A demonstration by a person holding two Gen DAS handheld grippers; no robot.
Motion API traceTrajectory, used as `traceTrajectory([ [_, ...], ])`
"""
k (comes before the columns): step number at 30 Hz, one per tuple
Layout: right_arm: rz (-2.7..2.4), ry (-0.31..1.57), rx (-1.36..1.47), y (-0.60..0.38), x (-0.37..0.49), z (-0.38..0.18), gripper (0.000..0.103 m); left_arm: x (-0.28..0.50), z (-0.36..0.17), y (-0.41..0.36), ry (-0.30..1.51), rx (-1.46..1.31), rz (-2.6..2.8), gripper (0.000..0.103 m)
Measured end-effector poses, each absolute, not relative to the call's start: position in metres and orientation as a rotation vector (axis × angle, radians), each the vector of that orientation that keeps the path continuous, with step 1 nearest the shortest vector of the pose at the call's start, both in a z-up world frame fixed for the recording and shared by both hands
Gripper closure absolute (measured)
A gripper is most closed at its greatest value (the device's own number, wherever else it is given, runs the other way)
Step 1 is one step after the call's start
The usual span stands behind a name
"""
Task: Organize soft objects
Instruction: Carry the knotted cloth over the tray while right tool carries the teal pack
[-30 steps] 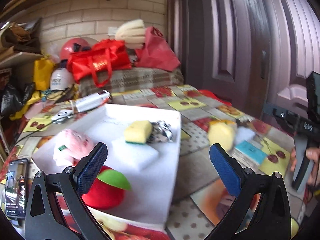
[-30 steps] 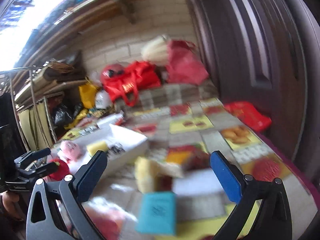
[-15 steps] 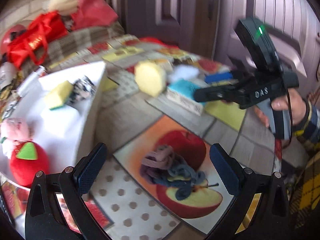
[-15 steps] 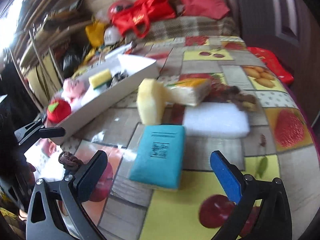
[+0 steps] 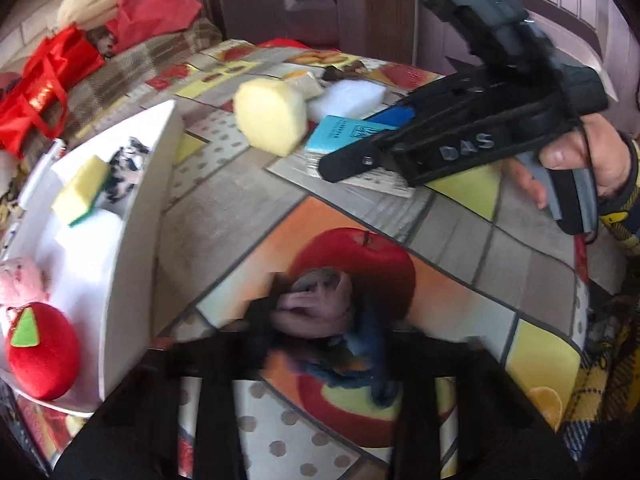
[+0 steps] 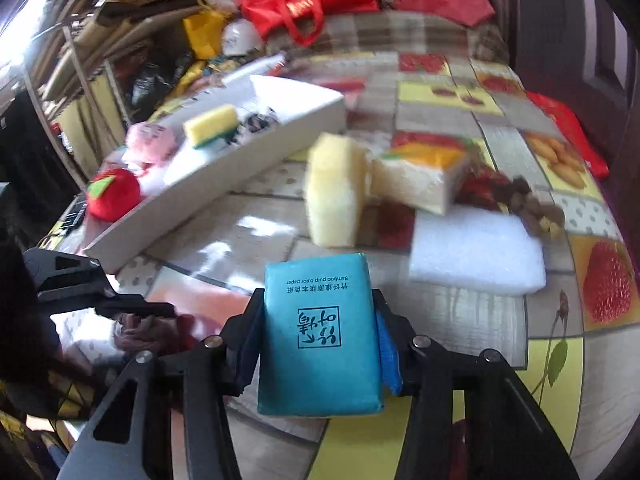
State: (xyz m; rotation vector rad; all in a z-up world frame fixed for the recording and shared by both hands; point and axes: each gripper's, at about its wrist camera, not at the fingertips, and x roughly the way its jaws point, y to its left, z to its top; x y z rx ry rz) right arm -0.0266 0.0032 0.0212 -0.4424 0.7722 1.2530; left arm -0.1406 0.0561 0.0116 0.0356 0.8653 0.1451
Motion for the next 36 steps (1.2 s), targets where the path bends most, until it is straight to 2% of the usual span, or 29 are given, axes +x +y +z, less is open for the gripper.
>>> traceTrajectory([
  [5,1.304,0.494,-0.304,-0.023,-0.043,0.049,0.054,-0.152,0.022,0.053,0.792,0.063,0.193,0.076],
  [10,1.246,0.379,-0.162,-0.03,-0.042,0.057,0.053,-0.179,0.043,0.06,0.602,0.088,0.313,0.076],
  [13,1.215,0.36,-0.135,-0.027,-0.04,0.059,0.053,-0.205,0.056,0.077,0.47,0.001,0.364,0.076],
  [18,1.196,0.367,-0.121,-0.018,-0.035,0.06,0.053,-0.231,0.065,0.101,0.377,-0.067,0.517,0.075],
  [36,1.333,0.324,-0.235,0.029,-0.077,0.058,0.053,-0.26,0.057,0.154,0.362,-0.137,0.733,0.075],
])
